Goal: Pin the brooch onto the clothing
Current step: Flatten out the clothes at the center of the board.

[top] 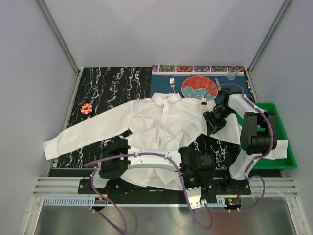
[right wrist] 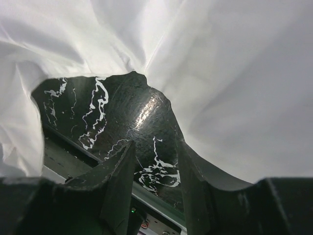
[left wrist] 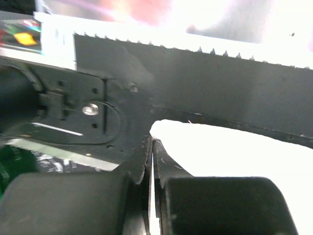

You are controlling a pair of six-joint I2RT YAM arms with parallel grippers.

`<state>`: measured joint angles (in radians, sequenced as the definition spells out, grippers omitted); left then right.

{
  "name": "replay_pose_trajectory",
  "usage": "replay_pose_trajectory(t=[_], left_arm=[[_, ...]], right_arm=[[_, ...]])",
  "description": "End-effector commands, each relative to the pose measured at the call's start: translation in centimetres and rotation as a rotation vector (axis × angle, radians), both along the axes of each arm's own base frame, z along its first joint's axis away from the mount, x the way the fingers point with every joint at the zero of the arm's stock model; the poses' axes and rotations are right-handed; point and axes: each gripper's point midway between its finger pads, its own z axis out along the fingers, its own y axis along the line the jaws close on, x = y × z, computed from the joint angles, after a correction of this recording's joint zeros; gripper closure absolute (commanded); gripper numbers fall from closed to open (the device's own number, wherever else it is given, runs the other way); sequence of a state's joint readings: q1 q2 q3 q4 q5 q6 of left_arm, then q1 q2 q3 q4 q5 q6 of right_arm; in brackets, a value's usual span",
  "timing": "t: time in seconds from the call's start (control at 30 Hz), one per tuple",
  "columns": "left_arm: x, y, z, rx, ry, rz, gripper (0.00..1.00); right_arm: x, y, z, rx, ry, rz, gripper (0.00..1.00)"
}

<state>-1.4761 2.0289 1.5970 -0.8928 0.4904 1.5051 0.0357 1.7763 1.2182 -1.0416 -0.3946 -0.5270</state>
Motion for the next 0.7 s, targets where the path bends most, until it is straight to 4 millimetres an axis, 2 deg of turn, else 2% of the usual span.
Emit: replay_pose_trajectory(t=[0.0, 0.1, 0.2, 0.3, 0.4, 0.43, 0.5, 0.57, 0.6, 0.67], left_arm=[[-4.7, -1.5, 10.6, -0.233, 0.088, -0.075, 1.00], [-6.8, -1.4, 13.6, -0.288, 0.114, -0.100, 1.00], [-8.5, -0.9, 15.6, -0.329, 0.138, -0.137, 1.00], [-9.9, 0.0, 16.2, -0.330, 0.156, -0.166, 1.00], [-10.5, 0.5, 14.9, -0.302, 0.136, -0.183, 1.00], [-10.5, 0.6, 14.1, -0.279, 0.126, -0.173, 0.96], [-9.9, 0.3, 13.3, -0.254, 0.102, -0.132, 0.62], [-8.8, 0.0, 13.9, -0.233, 0.128, -0.036, 0.54], [-8.5, 0.2, 14.9, -0.238, 0.157, -0.003, 0.51], [-6.3, 1.0, 15.8, -0.208, 0.208, 0.112, 0.49]], right_arm=[[1.3, -0.5, 0.2, -0.032, -0.051, 0.013, 0.54], [1.5, -0.9, -0.2, -0.051, -0.052, 0.012, 0.55], [1.7, -1.2, -0.8, -0.071, -0.047, 0.012, 0.55], [2.1, -1.5, -1.2, -0.086, -0.047, 0.008, 0.56], [2.5, -1.4, -1.0, -0.085, -0.052, -0.001, 0.56], [2.6, -1.4, -0.8, -0.083, -0.058, -0.001, 0.56], [2.9, -1.5, -0.1, -0.088, -0.075, -0.002, 0.56], [3.2, -1.8, 0.5, -0.098, -0.098, 0.000, 0.56], [3.3, -2.0, 0.8, -0.109, -0.107, -0.002, 0.56], [3.7, -2.3, 1.0, -0.126, -0.123, -0.001, 0.55]])
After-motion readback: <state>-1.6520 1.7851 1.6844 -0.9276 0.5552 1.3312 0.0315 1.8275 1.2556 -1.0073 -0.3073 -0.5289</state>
